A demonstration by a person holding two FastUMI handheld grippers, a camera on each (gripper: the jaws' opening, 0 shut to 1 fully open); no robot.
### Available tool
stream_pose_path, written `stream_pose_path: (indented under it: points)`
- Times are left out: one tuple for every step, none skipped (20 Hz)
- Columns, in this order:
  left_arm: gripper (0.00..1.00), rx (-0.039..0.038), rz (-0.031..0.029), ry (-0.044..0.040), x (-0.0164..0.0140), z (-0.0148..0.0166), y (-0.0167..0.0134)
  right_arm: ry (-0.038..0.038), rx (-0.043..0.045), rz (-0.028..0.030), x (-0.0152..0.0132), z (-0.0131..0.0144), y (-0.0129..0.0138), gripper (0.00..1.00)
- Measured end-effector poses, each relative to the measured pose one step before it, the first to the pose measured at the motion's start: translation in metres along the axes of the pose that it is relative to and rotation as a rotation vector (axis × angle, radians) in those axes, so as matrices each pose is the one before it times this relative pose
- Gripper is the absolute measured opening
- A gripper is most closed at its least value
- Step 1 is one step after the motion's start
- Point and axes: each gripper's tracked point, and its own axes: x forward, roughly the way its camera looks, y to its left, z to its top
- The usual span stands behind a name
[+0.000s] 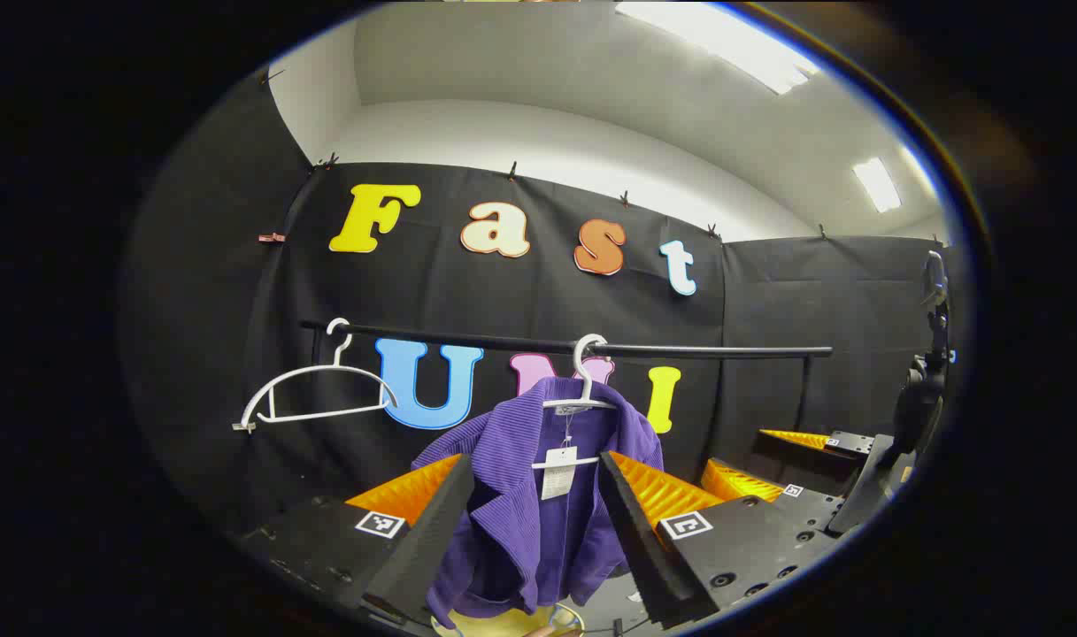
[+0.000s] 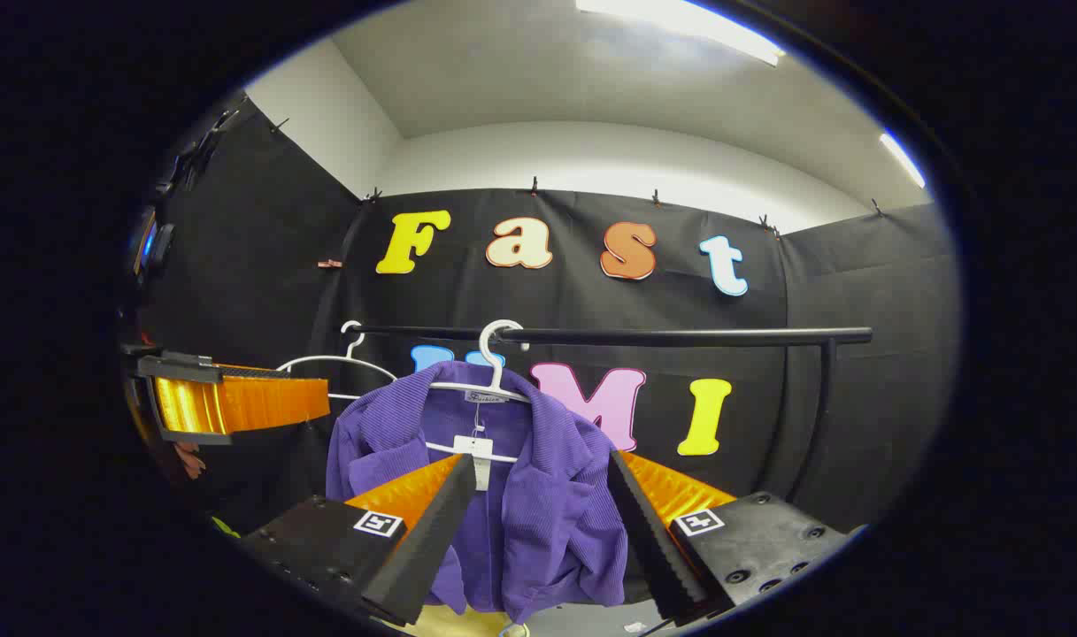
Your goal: Grasp the clothes on the hanger with both hands and then place them into the laundry hamper below.
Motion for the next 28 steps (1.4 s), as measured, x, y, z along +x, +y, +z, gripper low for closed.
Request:
stream_pose_path:
  points:
    - [0.89,0.0004,-0.00409,0.00242,0.00042,-0.00002,0.00204,0.00058,-0.00279,-0.00862,0.00224,-0.00089,-0.00066,0.95]
    - [0.89,0.0005,-0.00434,0.00343,0.00119,-0.00109,0.00211,0.00196,-0.00103,-0.00684,0.00161,-0.00052,0.00016,0.95]
    - [0.89,0.0004,-0.00316,0.00518,0.00042,-0.00112,0.00167,0.003,0.00186,-0.0033,0.00048,-0.00092,0.00081,0.95]
    - [0.89,0.00043,-0.00517,0.00878,0.00047,-0.00229,0.00172,0.00461,0.00227,-0.00041,-0.00015,-0.00142,0.00134,0.95]
    - [0.89,0.00122,-0.0066,0.00184,0.00091,-0.00062,0.00033,0.00215,-0.00003,-0.00154,-0.00012,-0.00101,0.00073,0.95]
    - [0.89,0.00169,-0.00351,-0.00045,-0.00025,-0.0013,-0.00028,0.00204,-0.00384,-0.00531,0.00062,-0.00063,-0.00063,0.95]
    - [0.89,0.00045,-0.00517,0.00322,0.00098,-0.00018,0.00046,0.00169,-0.00434,-0.00663,0.00033,-0.00061,-0.00125,0.95]
    - [0.89,-0.00033,-0.00816,0.00338,0.00023,-0.00298,-0.00137,0.00047,-0.00167,-0.00684,-0.00033,0.00038,-0.00115,0.95]
    - [0.89,0.00063,-0.00738,0.00094,0.00106,-0.00029,-0.00107,-0.00048,0.0007,-0.00651,-0.00042,0.00061,-0.00046,0.95]
    - [0.89,0.00099,-0.00814,0.00097,-0.00059,-0.00137,-0.00161,0.00041,0.00096,-0.00623,0.00042,-0.00021,-0.00115,0.95]
    - [0.89,0.00092,-0.00565,0.00034,-0.00029,-0.00081,-0.00112,0.00064,0.00034,-0.00589,0.00002,-0.00034,-0.00141,0.95]
    - [0.88,0.00096,-0.00366,-0.00081,-0.00006,-0.00071,0.00029,0.00191,-0.00086,-0.00661,0.00005,-0.00025,-0.00177,0.95]
    - [0.88,0.0013,-0.00271,0.00167,0.00167,-0.0005,0.00114,0.00236,0.00008,-0.00486,-0.00008,-0.00141,-0.00097,0.95]
    - [0.88,-0.00003,-0.00202,0.00097,-0.00005,-0.00136,0.00023,0.00483,0.00133,-0.00492,0.00005,-0.00165,-0.00159,0.95]
    - [0.88,-0.00201,-0.00302,0.00081,-0.0002,0.00057,-0.00078,0.00434,0.00219,-0.00373,-0.00002,-0.00107,-0.00058,0.95]
    - [0.88,-0.00266,-0.003,-0.00001,0.00012,-0.00099,0.00043,0.00317,0.002,-0.00357,-0.00051,-0.00055,-0.00086,0.95]
    - [0.88,-0.00253,-0.00274,0.00029,-0.00049,0.00044,0.00023,0.00129,0.00019,-0.00414,0.0004,-0.00012,-0.00066,0.95]
    - [0.88,-0.00164,-0.00264,0.00197,-0.00008,-0.00131,0.00088,0.00034,-0.00125,-0.00356,-0.00037,-0.00057,-0.00047,0.95]
    - [0.88,-0.00123,-0.00224,0.00137,0.00028,0.00122,0.00163,0.00318,-0.0011,-0.00527,-0.00033,-0.00054,-0.00035,0.95]
    - [0.88,-0.00102,-0.00364,0.00151,0.0004,-0.00112,0.00127,0.00335,-0.00031,-0.00282,-0.00048,-0.00082,0.0001,0.94]
    - [0.88,-0.00055,-0.00354,0.00252,-0.0008,-0.00062,0.00054,0.00498,-0.00074,-0.00675,-0.00035,-0.00133,-0.00011,0.95]
    - [0.88,-0.0007,-0.00369,0.00112,-0.00211,-0.00135,0.00119,0.00296,-0.00078,-0.00568,-0.00071,-0.00015,0.00054,0.94]
    - [0.88,-0.00126,-0.00506,0.00024,-0.00165,-0.00009,0.00144,0.00077,-0.00065,-0.00627,-0.00065,0.00046,0.00042,0.95]
    - [0.88,-0.00115,-0.00553,-0.00062,-0.00111,-0.001,0.00153,-0.00052,-0.00129,-0.00786,-0.0009,0.00055,0.00065,0.95]
    - [0.88,-0.00041,-0.00587,0.00197,-0.00097,-0.00072,0.00206,-0.00037,-0.00291,-0.00807,-0.00172,0.00029,0.00083,0.95]
    - [0.88,0.00033,-0.00595,0.00418,-0.00038,-0.00261,0.00299,0.00184,-0.00475,-0.00809,-0.0014,-0.00084,0.00103,0.94]
    - [0.88,0.00064,-0.00637,0.00684,0.00113,-0.00184,0.00369,0.00445,-0.00642,-0.00814,-0.00109,-0.00176,0.00154,0.94]
    - [0.88,0.00076,-0.00853,0.0051,-0.00161,-0.00408,0.00095,0.0042,-0.00735,-0.00871,-0.00176,-0.00152,0.00078,0.94]
